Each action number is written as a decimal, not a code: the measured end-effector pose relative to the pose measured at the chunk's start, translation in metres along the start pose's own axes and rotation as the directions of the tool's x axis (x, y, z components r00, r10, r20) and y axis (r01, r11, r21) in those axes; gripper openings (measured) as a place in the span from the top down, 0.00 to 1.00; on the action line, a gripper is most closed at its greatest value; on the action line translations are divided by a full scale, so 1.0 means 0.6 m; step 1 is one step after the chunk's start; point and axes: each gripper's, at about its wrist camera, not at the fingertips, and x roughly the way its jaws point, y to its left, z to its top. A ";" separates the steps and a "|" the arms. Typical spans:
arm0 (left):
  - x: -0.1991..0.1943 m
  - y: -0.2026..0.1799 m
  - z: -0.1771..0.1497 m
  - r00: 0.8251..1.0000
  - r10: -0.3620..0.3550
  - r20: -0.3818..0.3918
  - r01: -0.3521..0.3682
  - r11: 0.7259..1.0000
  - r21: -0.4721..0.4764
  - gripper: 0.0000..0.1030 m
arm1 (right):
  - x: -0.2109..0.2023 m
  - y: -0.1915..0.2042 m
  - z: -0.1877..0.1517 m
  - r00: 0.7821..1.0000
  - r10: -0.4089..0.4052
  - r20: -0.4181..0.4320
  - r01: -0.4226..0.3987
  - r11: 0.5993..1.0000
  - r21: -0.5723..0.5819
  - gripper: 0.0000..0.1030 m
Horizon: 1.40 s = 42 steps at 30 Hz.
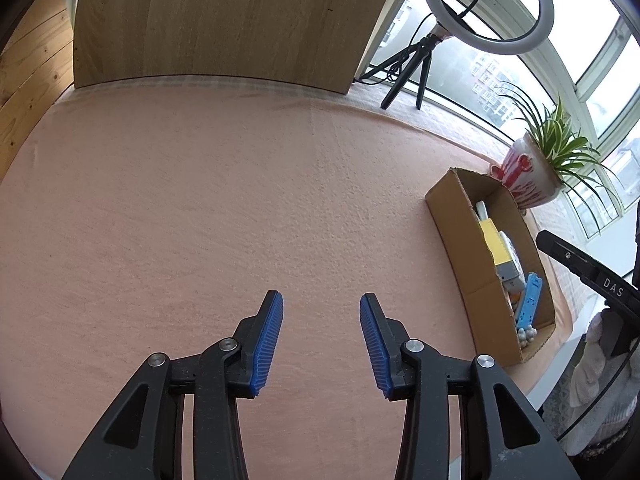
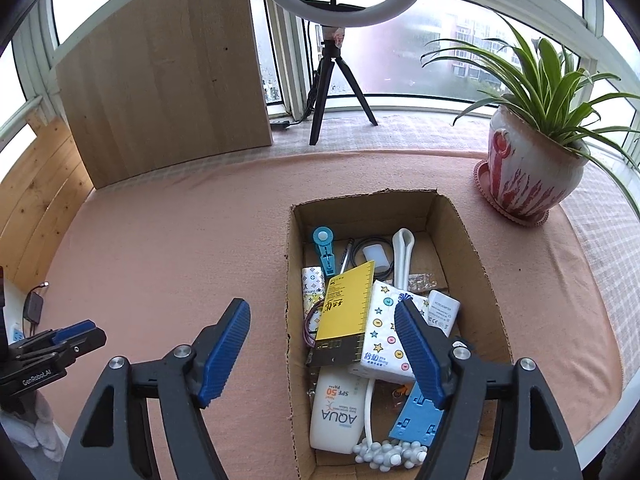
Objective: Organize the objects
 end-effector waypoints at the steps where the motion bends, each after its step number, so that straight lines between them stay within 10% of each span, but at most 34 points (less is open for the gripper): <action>1: -0.003 0.002 0.000 1.000 0.001 0.002 -0.001 1.000 0.001 0.57 | -0.003 0.007 -0.001 1.000 0.004 0.002 -0.004 1.000 -0.003 0.31; 42: -0.207 0.110 -0.007 0.953 0.248 0.176 -0.257 0.966 0.026 0.03 | -0.062 0.275 -0.057 0.992 0.098 0.077 -0.094 0.994 -0.052 0.29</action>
